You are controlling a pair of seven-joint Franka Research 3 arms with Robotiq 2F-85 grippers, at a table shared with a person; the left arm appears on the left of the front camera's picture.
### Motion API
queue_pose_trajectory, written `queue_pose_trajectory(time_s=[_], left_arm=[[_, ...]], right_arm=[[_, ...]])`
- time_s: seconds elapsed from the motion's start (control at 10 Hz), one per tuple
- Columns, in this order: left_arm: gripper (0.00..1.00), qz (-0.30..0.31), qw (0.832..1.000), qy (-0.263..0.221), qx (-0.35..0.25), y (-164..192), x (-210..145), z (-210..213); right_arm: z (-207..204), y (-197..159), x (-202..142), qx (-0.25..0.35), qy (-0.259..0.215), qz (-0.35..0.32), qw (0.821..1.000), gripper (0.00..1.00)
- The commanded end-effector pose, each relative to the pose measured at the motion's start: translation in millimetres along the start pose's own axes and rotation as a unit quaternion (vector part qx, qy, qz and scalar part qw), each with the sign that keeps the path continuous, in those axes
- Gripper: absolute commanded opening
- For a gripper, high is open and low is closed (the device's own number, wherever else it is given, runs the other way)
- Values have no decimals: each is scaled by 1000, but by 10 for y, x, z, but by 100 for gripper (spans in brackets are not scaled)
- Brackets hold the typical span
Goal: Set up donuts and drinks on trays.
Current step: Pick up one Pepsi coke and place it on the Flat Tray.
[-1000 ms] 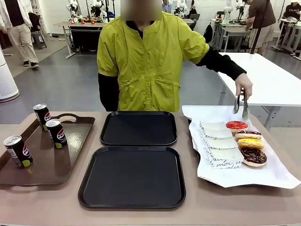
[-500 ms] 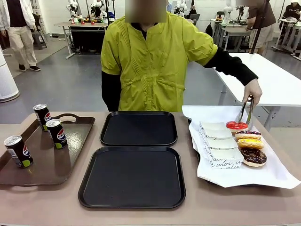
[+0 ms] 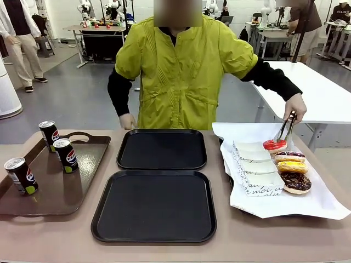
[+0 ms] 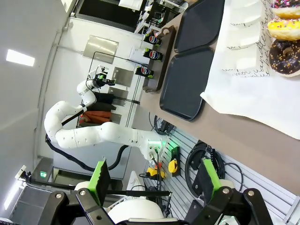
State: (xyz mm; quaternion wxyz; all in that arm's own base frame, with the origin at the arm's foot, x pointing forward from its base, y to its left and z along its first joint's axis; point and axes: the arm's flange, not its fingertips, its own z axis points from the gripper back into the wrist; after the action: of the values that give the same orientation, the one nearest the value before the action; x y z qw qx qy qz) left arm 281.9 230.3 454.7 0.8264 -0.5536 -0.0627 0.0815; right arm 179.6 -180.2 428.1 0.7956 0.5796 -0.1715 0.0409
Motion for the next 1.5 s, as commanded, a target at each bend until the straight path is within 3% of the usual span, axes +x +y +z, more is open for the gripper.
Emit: queue_pose_trajectory(time_s=[0.0, 0.8, 1.0, 1.2, 1.3, 1.4], left_arm=[[100, 1, 1000, -2, 2, 9, -27, 2], [100, 0, 1000, 0, 0, 0, 0, 0], [100, -12, 999, 1, 47, -205, 119, 42], [100, -28, 988, -1, 153, -637, 600, -299], [100, -31, 983, 45, 176, -937, 843, -522], [100, -31, 973, 57, 222, -1212, 1045, -758]], right_arm=[[10, -1, -7, 5, -3, 3, 1000, 100], [10, -1, -7, 5, -3, 3, 1000, 100], [10, -1, -7, 5, -3, 3, 1000, 100], [10, -1, -7, 5, -3, 3, 1000, 100], [10, -1, -7, 5, -3, 3, 1000, 100], [10, -1, -7, 5, -3, 3, 1000, 100]])
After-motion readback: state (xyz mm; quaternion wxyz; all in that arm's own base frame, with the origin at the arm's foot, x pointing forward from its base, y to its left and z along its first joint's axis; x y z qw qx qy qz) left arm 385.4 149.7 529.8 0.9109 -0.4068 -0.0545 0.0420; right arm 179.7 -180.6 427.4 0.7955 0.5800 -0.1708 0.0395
